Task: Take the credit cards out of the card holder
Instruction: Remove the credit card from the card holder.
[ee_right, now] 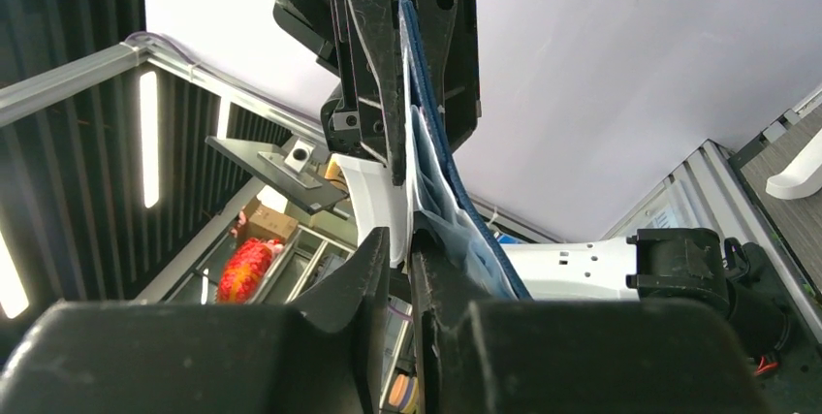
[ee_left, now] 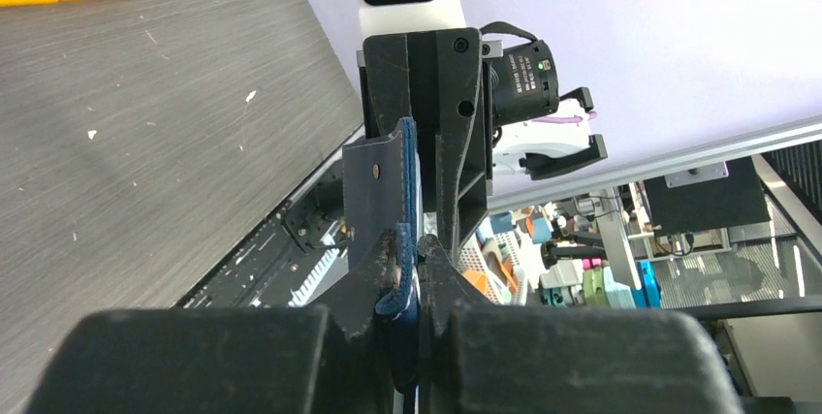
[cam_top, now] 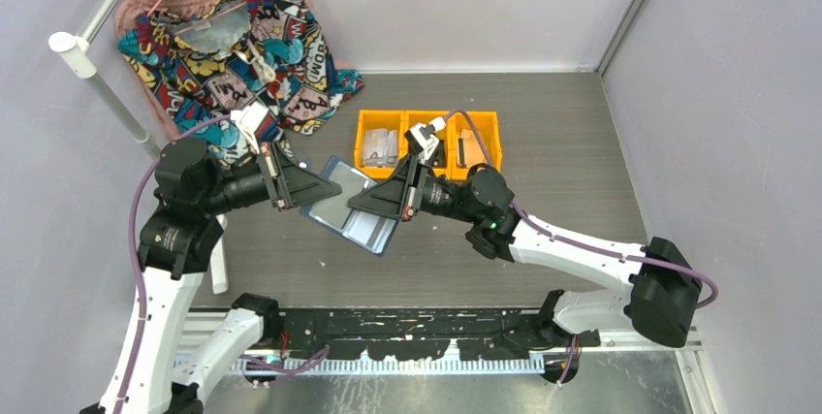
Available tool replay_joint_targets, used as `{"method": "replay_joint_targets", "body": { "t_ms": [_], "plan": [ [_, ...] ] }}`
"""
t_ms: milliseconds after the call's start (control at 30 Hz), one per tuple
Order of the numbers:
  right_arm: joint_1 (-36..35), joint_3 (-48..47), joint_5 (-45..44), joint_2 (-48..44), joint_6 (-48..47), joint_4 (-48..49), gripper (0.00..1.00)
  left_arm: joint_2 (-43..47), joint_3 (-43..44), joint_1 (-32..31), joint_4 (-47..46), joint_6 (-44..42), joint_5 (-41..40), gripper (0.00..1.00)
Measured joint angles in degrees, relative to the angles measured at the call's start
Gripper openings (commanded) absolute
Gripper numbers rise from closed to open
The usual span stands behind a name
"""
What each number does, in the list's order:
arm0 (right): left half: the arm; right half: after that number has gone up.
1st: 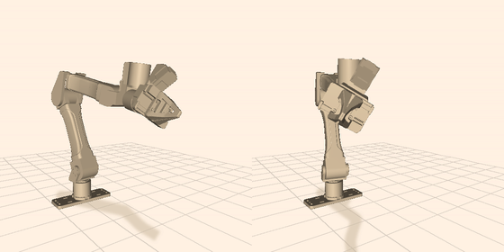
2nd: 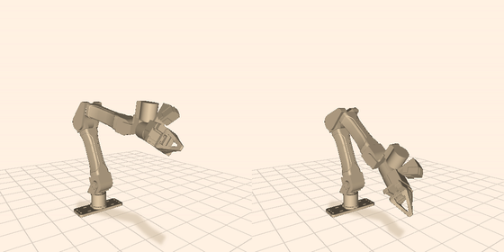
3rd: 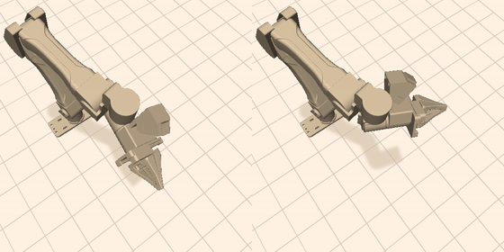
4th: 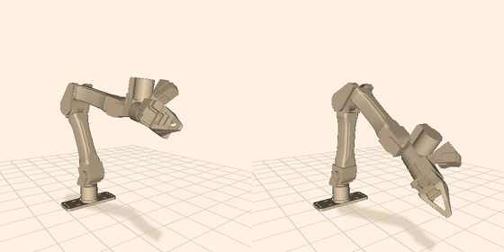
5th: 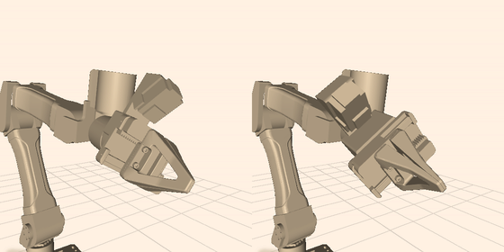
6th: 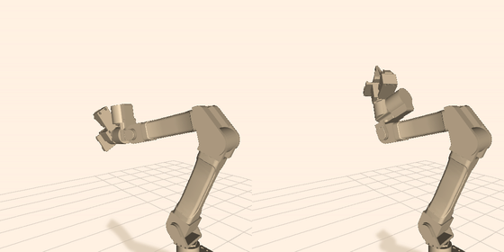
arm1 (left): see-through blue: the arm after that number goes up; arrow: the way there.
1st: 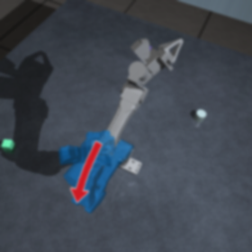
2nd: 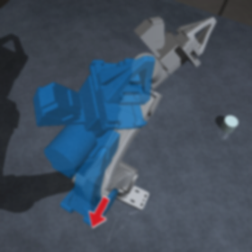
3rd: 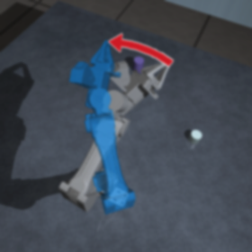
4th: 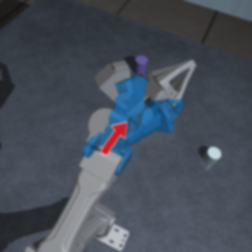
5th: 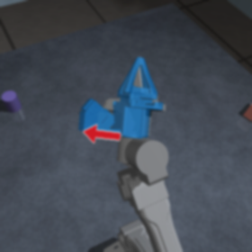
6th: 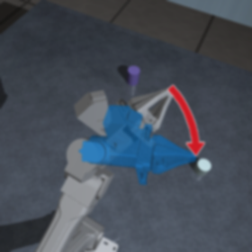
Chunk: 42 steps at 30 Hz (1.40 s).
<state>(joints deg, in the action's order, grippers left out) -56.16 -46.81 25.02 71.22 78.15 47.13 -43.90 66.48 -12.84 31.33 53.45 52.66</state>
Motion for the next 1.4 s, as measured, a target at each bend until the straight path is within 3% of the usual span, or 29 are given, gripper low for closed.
{"method": "replay_joint_targets", "body": {
  "t_ms": [100, 267, 400, 600, 933, 1400],
  "plan": [
    [-0.15, 0.15, -0.39, -0.24, -0.04, -0.02, 0.37, 0.00, 0.02, 0.35, -0.20, 0.59, 0.48, 0.00],
    [-0.37, 0.20, -0.57, -1.62, -0.68, 0.07, 0.40, -0.02, 0.07, 1.03, -0.24, 1.55, 0.52, 0.00],
    [-0.52, 0.17, -1.22, -1.53, -0.92, 0.57, 0.30, 0.00, 0.15, 1.16, -0.24, 1.88, 0.52, 0.00],
    [-0.74, 0.22, -2.32, -0.57, -1.03, 2.19, 0.01, 0.04, 1.03, 1.36, -0.76, 2.36, 0.94, 0.00],
    [-1.18, 3.54, -5.11, -2.23, -1.09, 3.87, 0.01, -0.70, 1.22, 1.62, -0.63, 3.32, 2.69, 0.07],
    [-1.01, 5.11, -5.40, -6.82, -1.86, 1.05, 0.01, -1.09, 3.58, 3.48, -0.26, 1.42, 2.12, 0.00]
  ]
}}
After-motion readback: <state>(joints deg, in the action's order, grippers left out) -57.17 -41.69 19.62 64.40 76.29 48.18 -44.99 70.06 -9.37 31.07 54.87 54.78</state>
